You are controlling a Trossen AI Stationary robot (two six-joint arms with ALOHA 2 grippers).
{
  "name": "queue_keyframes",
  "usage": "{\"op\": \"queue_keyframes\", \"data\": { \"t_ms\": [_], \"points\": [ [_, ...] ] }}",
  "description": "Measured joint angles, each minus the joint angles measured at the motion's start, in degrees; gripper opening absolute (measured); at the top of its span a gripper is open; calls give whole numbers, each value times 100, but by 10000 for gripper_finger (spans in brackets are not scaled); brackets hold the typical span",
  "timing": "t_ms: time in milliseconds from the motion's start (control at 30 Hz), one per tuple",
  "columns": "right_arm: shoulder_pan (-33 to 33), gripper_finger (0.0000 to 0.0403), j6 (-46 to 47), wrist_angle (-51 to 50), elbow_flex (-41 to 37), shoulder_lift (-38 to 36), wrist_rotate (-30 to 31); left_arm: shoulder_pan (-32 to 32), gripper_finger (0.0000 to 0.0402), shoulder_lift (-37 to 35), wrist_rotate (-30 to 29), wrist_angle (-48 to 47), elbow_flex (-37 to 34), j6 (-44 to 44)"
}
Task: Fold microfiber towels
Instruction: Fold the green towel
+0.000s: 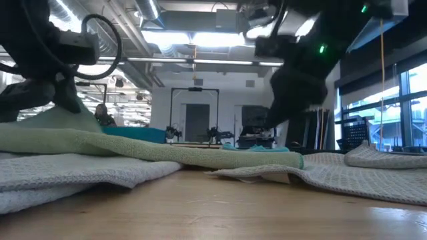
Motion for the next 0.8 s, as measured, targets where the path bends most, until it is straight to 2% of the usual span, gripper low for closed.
{"op": "queue_keyframes", "data": {
  "t_ms": [133,233,333,500,567,667,800],
  "points": [
    [-3,181,-114,-5,0,158,-399,-80,53,-14,249,-208,0,-83],
    [296,171,-492,-70,44,66,-346,-244,81,-99,286,-589,12,-228],
    [637,162,-1077,285,118,-75,-326,-439,99,-286,314,-954,138,-415],
    [849,161,-569,313,107,54,-929,-921,106,-656,697,-508,306,-895],
    [960,166,-670,299,104,208,-812,-1185,107,-704,783,-128,306,-954],
    [1145,179,-1297,616,99,400,-361,-1545,107,-717,790,243,306,-956],
    [1156,195,-1748,802,101,608,-264,-1808,107,-706,787,283,306,-1238]
  ]
}}
